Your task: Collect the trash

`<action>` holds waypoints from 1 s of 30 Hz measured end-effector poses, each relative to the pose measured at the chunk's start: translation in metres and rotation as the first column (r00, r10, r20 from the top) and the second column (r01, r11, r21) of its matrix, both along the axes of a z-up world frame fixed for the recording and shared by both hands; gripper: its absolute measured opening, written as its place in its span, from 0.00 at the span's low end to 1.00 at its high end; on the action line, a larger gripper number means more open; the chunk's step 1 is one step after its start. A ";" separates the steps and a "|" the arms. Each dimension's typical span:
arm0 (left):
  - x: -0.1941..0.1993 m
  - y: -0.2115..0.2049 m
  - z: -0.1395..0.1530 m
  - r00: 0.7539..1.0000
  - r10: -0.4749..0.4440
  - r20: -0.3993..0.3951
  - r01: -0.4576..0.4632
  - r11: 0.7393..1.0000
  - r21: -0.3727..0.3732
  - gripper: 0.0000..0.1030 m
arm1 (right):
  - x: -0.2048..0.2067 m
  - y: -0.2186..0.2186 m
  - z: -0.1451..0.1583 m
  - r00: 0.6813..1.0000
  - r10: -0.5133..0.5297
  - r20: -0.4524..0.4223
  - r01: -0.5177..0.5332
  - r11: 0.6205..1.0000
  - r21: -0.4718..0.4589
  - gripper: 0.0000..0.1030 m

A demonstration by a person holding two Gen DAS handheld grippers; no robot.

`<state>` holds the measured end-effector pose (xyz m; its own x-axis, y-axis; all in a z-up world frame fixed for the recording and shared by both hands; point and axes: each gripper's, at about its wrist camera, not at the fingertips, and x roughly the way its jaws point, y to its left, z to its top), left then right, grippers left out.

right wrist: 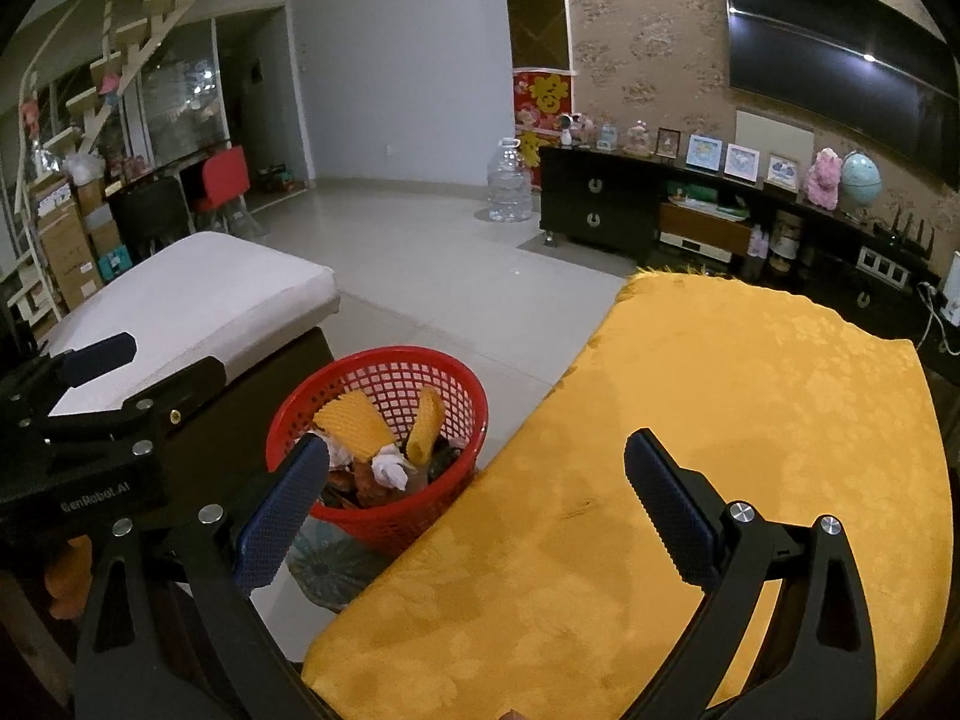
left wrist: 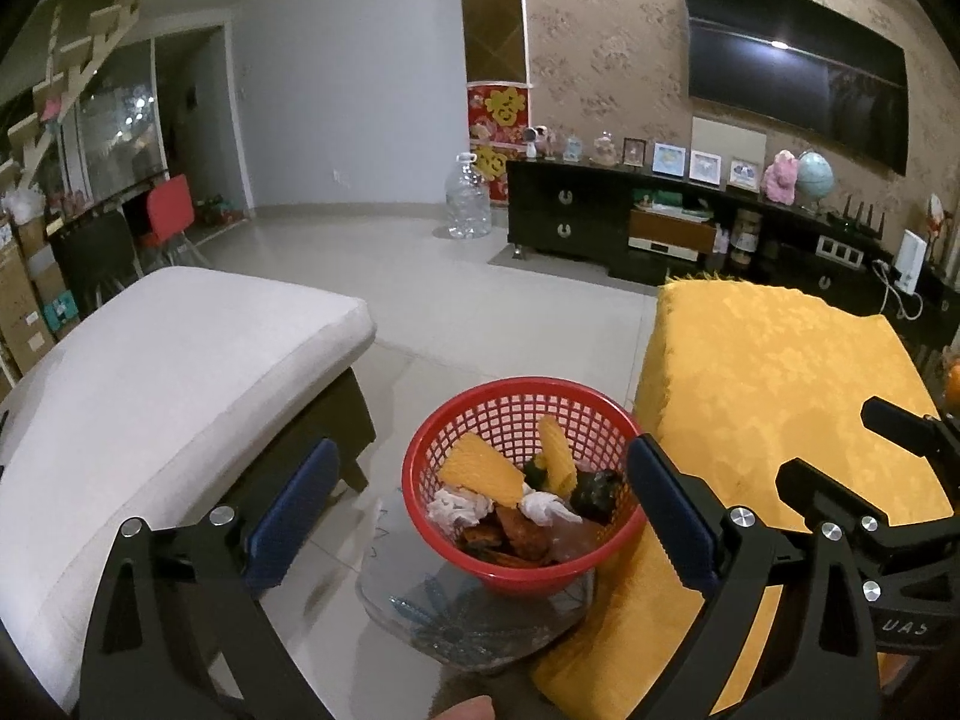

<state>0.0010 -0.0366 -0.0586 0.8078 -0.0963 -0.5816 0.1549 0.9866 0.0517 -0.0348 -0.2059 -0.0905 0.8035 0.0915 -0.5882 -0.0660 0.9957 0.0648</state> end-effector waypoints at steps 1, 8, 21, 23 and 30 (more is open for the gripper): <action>0.000 -0.001 -0.001 1.000 0.001 -0.002 -0.001 1.000 0.004 0.90 | 0.000 0.000 0.000 1.000 0.000 0.000 0.000 1.000 0.003 0.93; 0.004 0.000 -0.005 0.999 0.012 -0.029 -0.012 1.000 0.000 0.90 | 0.003 -0.002 0.000 1.000 -0.010 -0.006 0.011 1.000 0.018 0.93; 0.007 0.000 -0.007 0.999 0.021 -0.042 -0.021 1.000 -0.004 0.90 | 0.003 -0.002 -0.001 1.000 -0.015 -0.008 0.015 1.000 0.019 0.93; 0.007 0.000 -0.007 0.999 0.022 -0.044 -0.022 1.000 -0.005 0.90 | 0.003 -0.001 -0.001 1.000 -0.014 -0.008 0.014 1.000 0.019 0.93; 0.007 0.000 -0.007 0.999 0.021 -0.045 -0.021 1.000 -0.005 0.90 | 0.002 -0.002 -0.003 1.000 -0.019 -0.008 0.019 1.000 0.020 0.93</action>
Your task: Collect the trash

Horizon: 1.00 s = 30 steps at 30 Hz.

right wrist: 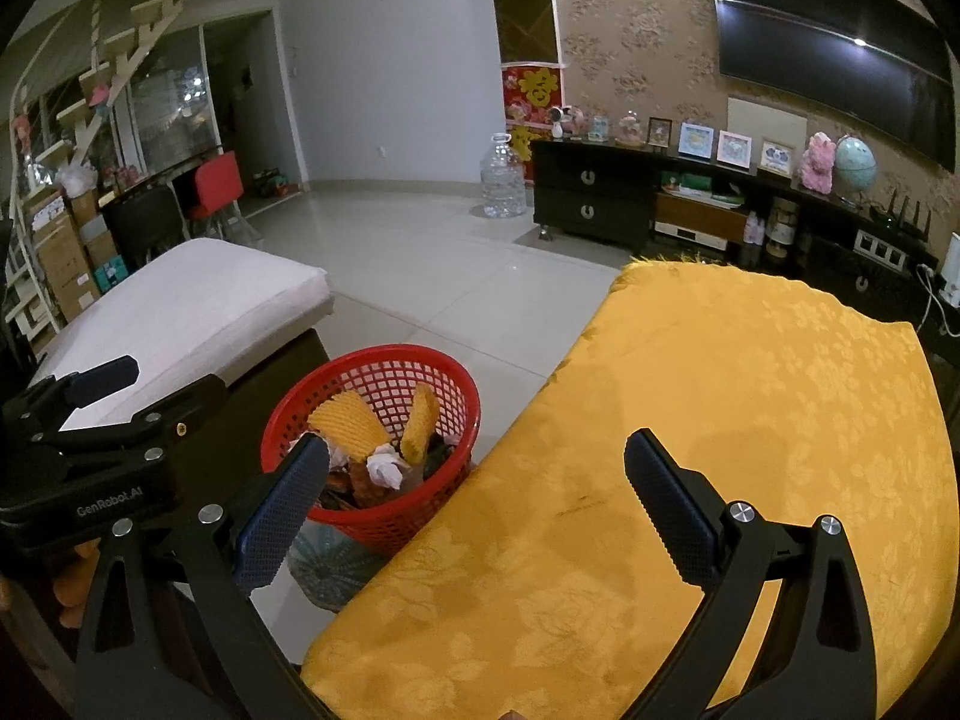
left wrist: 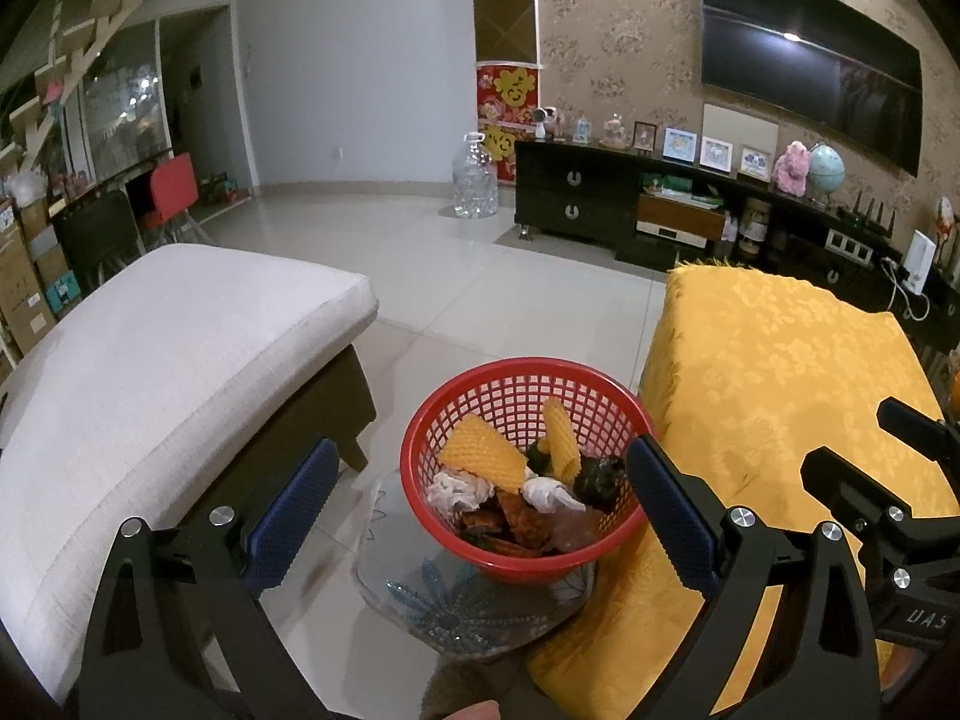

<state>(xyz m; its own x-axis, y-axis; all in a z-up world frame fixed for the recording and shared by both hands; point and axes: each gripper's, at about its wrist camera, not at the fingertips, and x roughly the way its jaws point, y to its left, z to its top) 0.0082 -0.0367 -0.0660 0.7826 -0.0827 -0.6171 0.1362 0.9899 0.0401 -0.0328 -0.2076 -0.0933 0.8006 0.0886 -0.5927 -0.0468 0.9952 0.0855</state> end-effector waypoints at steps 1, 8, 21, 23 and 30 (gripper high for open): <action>0.000 0.000 0.000 1.000 0.000 0.000 0.000 1.000 -0.001 0.90 | 0.000 0.000 0.000 1.000 0.000 0.000 0.000 1.000 0.000 0.93; 0.000 0.000 0.000 1.000 0.000 0.000 0.000 1.000 -0.001 0.90 | 0.000 -0.001 -0.001 1.000 -0.001 -0.001 0.001 1.000 0.000 0.93; 0.000 0.000 0.000 1.000 -0.001 0.000 0.001 1.000 0.000 0.90 | -0.002 -0.003 -0.003 1.000 -0.003 -0.001 0.003 1.000 -0.005 0.93; 0.000 0.000 0.000 1.000 0.000 -0.001 0.000 1.000 -0.001 0.90 | -0.002 -0.003 -0.003 1.000 -0.003 0.000 0.003 1.000 -0.006 0.93; 0.000 0.000 0.000 1.000 -0.001 0.000 0.001 1.000 0.000 0.90 | -0.002 -0.003 -0.003 1.000 -0.004 -0.001 0.004 1.000 -0.004 0.93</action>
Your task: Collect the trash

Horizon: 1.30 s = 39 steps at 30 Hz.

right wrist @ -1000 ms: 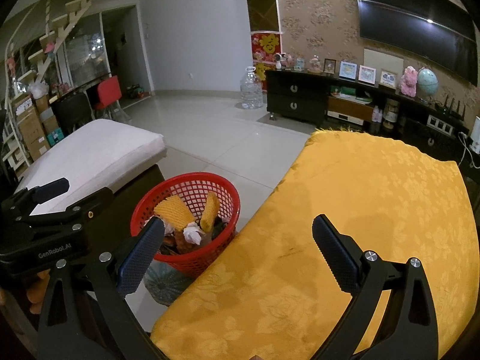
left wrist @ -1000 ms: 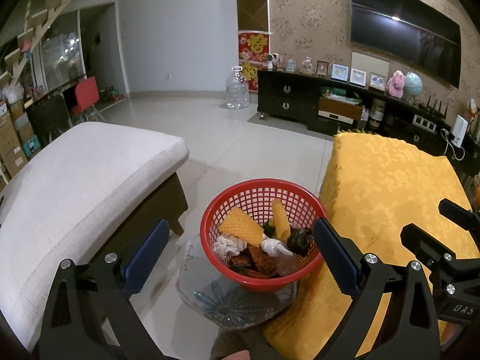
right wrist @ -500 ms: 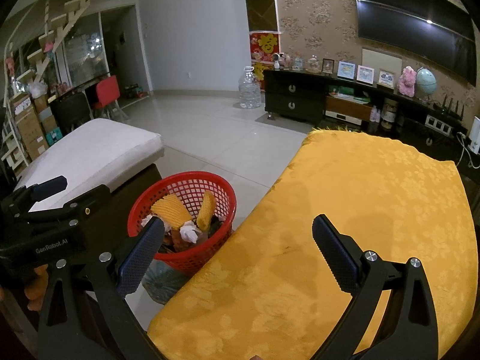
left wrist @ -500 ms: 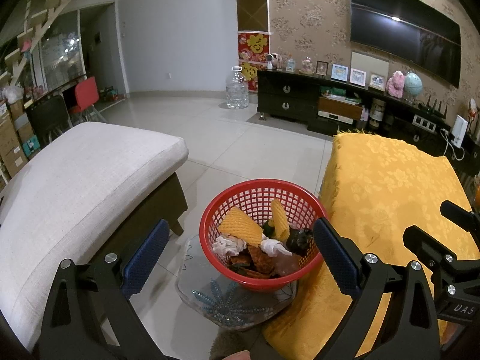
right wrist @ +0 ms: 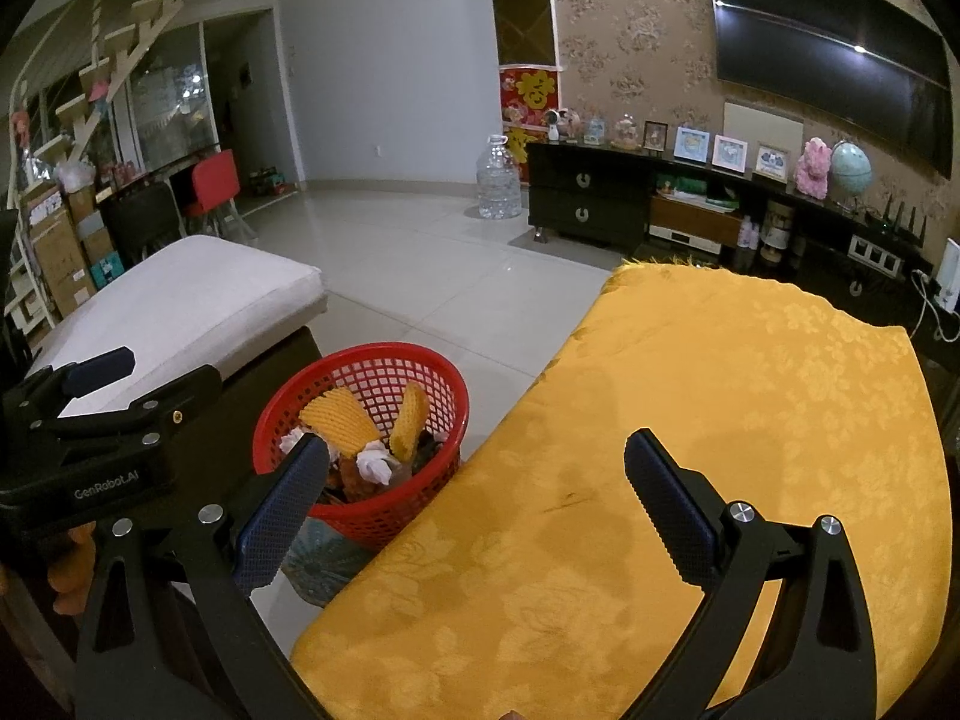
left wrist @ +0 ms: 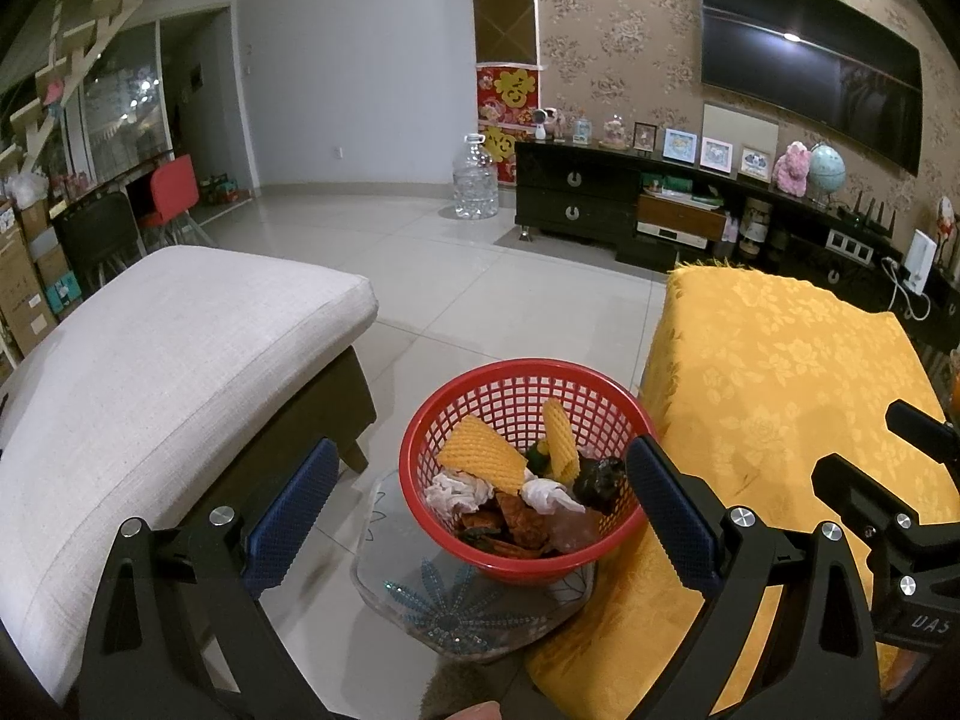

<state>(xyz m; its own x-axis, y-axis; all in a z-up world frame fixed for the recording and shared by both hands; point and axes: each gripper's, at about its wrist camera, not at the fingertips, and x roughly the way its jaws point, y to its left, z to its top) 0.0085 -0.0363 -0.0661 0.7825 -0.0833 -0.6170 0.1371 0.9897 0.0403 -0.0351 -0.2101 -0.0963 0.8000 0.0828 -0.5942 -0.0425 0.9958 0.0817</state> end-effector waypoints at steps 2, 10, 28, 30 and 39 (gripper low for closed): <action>0.000 0.000 0.000 1.000 0.000 0.000 0.000 1.000 0.000 0.90 | 0.000 0.000 0.000 1.000 0.002 0.001 -0.002 1.000 -0.003 0.93; 0.001 0.000 -0.001 1.000 0.001 0.000 -0.001 1.000 0.000 0.90 | 0.000 -0.001 -0.001 1.000 -0.002 -0.002 0.002 1.000 -0.002 0.93; 0.000 -0.001 -0.001 1.000 -0.001 0.000 0.001 1.000 0.000 0.90 | -0.001 -0.011 -0.002 1.000 -0.004 -0.004 0.004 1.000 -0.005 0.93; 0.000 0.000 -0.001 1.000 -0.002 0.000 0.002 1.000 -0.002 0.90 | -0.001 -0.010 -0.001 1.000 -0.004 -0.004 0.004 1.000 -0.005 0.93; 0.002 0.000 0.004 1.000 -0.001 0.010 0.002 1.000 -0.005 0.90 | -0.009 -0.038 -0.010 0.999 -0.034 -0.024 0.034 0.999 0.018 0.93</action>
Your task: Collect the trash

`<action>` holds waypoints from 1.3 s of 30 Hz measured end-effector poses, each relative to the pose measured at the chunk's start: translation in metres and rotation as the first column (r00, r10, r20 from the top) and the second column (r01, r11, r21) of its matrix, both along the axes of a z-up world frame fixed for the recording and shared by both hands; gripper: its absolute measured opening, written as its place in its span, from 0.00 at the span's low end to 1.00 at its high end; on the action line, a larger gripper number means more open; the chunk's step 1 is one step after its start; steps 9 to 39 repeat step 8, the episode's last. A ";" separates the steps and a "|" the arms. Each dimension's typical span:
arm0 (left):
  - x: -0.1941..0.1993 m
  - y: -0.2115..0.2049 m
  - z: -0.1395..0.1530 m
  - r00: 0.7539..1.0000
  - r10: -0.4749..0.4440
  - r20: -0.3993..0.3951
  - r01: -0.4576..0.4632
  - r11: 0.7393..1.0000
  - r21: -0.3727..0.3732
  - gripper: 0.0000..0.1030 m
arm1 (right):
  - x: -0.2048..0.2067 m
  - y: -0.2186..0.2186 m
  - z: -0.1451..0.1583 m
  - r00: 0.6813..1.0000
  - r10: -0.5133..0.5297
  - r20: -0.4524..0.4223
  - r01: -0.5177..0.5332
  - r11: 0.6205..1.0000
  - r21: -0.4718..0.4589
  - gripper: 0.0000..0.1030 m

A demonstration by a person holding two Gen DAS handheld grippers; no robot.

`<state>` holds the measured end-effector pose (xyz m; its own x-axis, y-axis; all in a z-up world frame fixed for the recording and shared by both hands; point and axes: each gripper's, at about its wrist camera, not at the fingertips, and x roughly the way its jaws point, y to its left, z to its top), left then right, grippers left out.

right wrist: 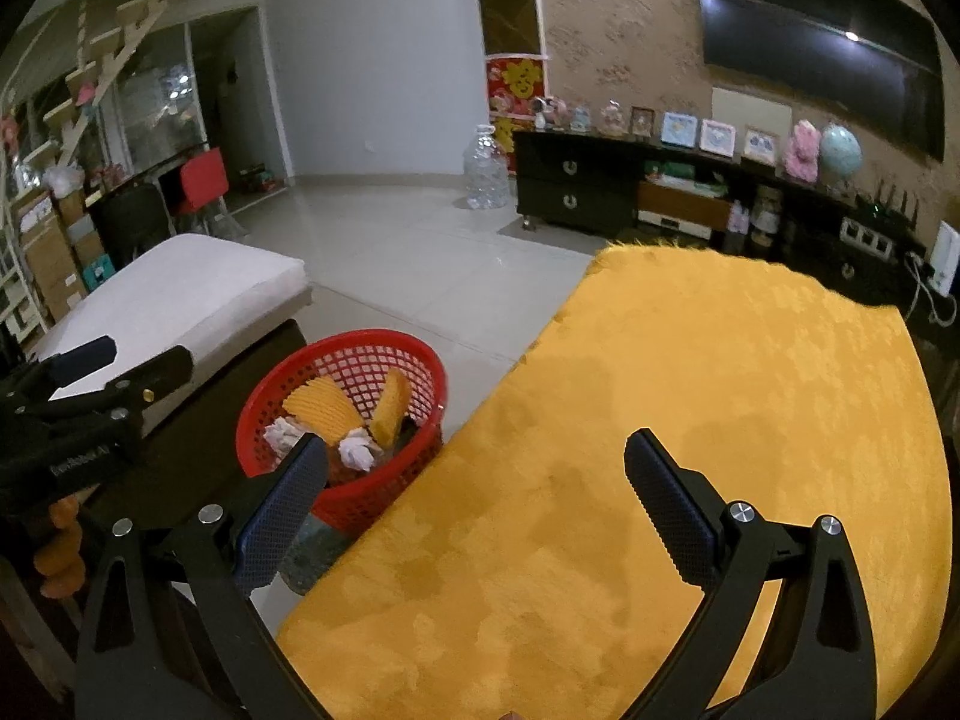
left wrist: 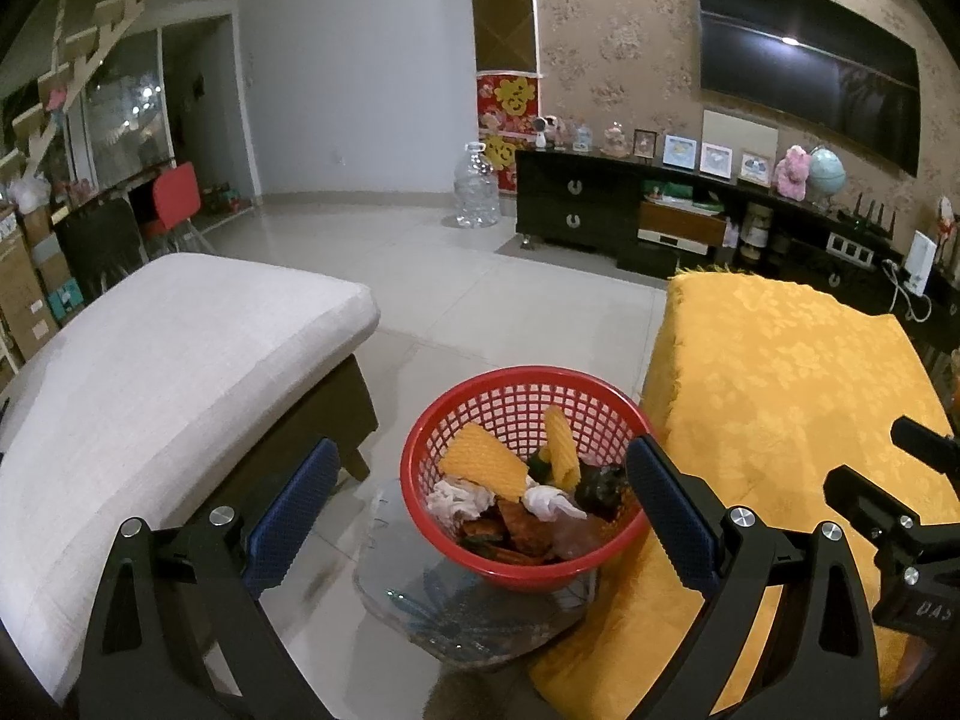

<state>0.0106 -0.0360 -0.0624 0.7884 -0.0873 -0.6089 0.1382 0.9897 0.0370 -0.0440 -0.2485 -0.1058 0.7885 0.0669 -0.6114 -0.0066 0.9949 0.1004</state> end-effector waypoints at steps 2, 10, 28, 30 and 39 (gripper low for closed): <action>0.002 0.001 0.000 1.000 -0.010 -0.019 0.010 1.000 -0.018 0.90 | -0.004 -0.016 -0.002 0.999 -0.034 -0.004 0.034 0.999 -0.007 0.93; 0.004 -0.011 0.000 0.998 -0.054 -0.043 0.051 0.996 -0.068 0.90 | -0.030 -0.138 -0.029 0.939 -0.336 -0.076 0.334 0.942 -0.032 0.93; 0.004 -0.011 0.000 0.998 -0.054 -0.043 0.051 0.996 -0.068 0.90 | -0.030 -0.138 -0.029 0.939 -0.336 -0.076 0.334 0.942 -0.032 0.93; 0.004 -0.011 0.000 0.998 -0.054 -0.043 0.051 0.996 -0.068 0.90 | -0.030 -0.138 -0.029 0.939 -0.336 -0.076 0.334 0.942 -0.032 0.93; 0.004 -0.011 0.000 0.998 -0.054 -0.043 0.051 0.996 -0.068 0.90 | -0.030 -0.138 -0.029 0.939 -0.336 -0.076 0.334 0.942 -0.032 0.93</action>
